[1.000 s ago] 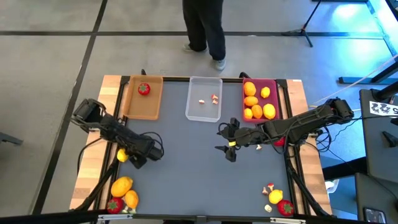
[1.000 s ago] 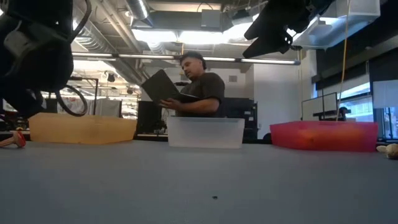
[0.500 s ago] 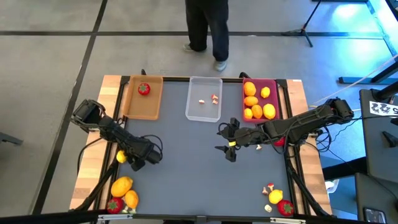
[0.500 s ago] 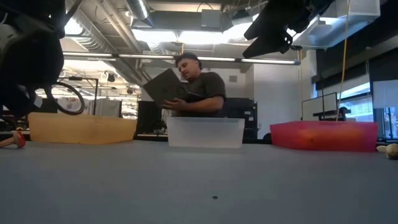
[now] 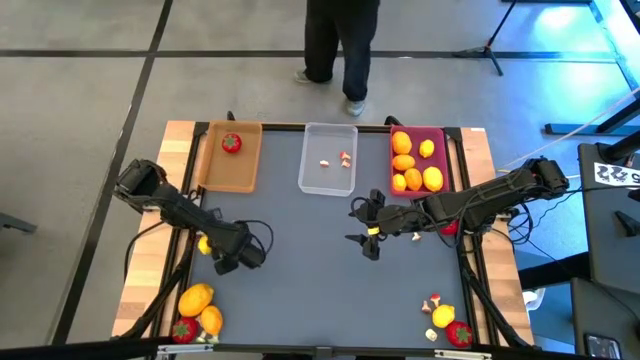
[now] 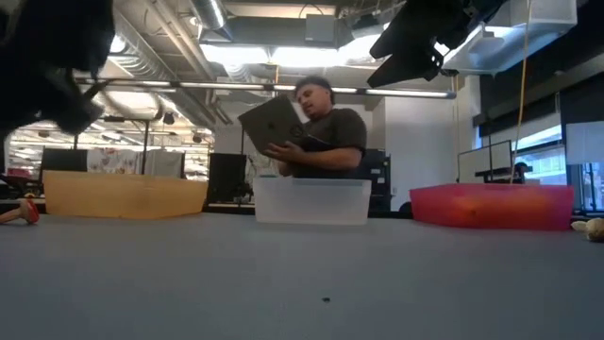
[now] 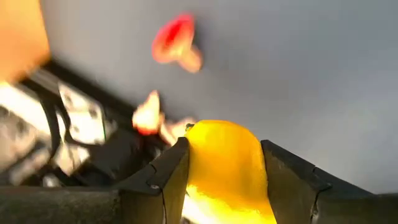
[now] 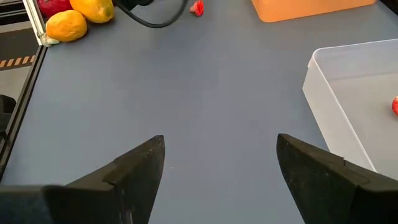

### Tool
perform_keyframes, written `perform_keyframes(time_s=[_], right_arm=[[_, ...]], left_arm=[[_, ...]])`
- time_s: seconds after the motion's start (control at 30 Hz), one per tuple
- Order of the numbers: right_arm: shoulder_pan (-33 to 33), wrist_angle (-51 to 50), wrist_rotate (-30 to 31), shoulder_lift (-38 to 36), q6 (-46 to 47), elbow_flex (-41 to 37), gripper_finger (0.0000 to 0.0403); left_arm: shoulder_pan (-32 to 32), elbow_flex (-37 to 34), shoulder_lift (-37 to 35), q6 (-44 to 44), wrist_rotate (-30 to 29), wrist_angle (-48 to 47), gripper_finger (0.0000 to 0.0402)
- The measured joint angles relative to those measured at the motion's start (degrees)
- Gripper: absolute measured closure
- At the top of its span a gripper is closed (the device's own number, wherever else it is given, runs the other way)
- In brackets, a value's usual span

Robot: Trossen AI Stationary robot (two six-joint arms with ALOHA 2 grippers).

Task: Sort produce into baskets
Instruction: Put the lemon into the pink bin

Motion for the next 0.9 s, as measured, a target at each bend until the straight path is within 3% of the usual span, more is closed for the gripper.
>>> perform_keyframes(time_s=[0.27,0.5,0.7,0.9], right_arm=[[0.00,0.12,0.05,0.00,0.46,0.00,0.0097],[0.00,0.16,0.50,0.00,0.52,0.00,0.0097],[0.04,1.30,-0.15,0.02,-1.28,0.00,0.0097],[0.04,11.47,-2.02,0.66,-6.37,0.00,0.0097]], left_arm=[[-0.11,7.16,-6.69,3.52,-15.90,3.45,0.0227],[-0.11,6.94,-16.03,12.34,-28.59,18.91,0.0226],[-0.11,6.94,-19.57,23.27,-31.37,35.94,0.0226],[0.60,6.94,-18.42,37.68,-32.24,53.46,0.0226]])
